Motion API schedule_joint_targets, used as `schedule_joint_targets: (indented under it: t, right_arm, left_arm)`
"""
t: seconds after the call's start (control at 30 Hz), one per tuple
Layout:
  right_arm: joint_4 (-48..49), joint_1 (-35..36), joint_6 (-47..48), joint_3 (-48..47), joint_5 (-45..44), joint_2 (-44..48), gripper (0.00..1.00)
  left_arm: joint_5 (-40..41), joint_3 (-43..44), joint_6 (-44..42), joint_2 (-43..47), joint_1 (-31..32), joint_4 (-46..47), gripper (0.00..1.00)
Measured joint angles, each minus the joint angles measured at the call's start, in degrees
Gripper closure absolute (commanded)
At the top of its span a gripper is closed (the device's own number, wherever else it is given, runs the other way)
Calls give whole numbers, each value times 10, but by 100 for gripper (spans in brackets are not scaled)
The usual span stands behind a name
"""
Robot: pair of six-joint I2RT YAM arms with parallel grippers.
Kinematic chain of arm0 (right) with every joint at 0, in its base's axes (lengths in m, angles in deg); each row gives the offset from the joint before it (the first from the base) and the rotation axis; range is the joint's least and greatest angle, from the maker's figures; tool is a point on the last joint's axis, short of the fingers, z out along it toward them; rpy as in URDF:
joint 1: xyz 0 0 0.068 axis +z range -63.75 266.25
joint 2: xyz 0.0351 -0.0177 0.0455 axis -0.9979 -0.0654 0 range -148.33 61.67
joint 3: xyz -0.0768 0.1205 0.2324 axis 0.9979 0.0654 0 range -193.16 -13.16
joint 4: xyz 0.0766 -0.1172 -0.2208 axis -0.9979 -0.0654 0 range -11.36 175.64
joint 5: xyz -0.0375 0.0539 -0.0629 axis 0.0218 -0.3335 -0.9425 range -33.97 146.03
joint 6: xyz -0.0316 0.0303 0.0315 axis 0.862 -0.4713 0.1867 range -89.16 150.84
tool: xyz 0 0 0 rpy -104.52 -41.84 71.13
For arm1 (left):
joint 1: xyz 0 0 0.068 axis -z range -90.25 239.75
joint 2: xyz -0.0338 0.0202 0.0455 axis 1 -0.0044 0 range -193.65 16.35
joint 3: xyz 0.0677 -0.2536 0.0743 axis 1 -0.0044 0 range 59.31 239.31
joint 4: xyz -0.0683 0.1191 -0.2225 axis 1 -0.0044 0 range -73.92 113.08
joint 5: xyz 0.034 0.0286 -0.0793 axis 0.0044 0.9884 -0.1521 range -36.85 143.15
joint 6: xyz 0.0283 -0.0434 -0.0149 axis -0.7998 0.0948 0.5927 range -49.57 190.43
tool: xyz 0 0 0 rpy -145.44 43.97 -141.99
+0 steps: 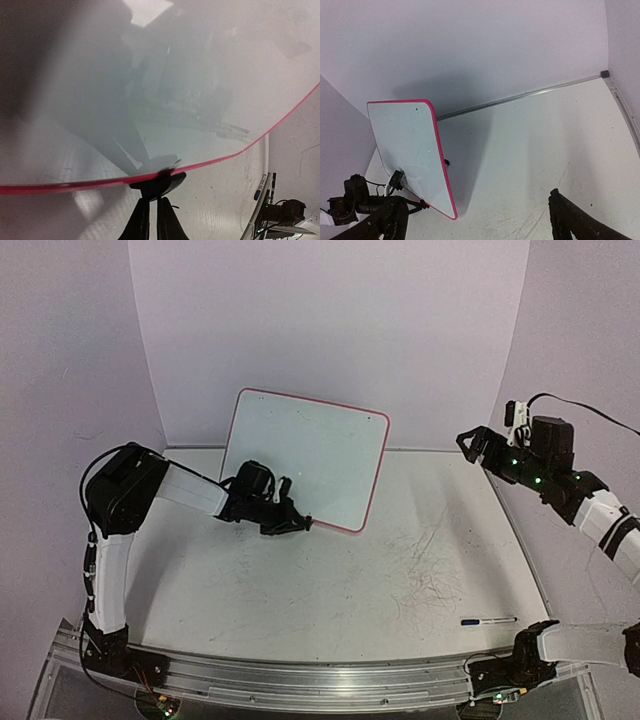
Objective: Write a sentence on the whiteboard
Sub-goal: Move the whiteboard to the center of the board.
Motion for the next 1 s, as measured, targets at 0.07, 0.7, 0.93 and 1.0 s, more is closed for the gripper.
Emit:
schedule_joint_targets:
  t: [0.07, 0.7, 0.93, 1.0]
  right_arm:
    - [-13, 0, -12, 0, -23, -7, 2]
    - [-21, 46, 8, 7, 12, -77, 2]
    - [-15, 158, -2, -21, -2, -159, 2]
    - [-5, 196, -16, -35, -8, -190, 2]
  left_arm:
    - [11, 17, 8, -12, 20, 0, 93]
    - [34, -13, 20, 19, 74, -9, 82]
    - [54, -83, -5, 158, 72, -15, 71]
    - [63, -104, -15, 195, 66, -17, 63]
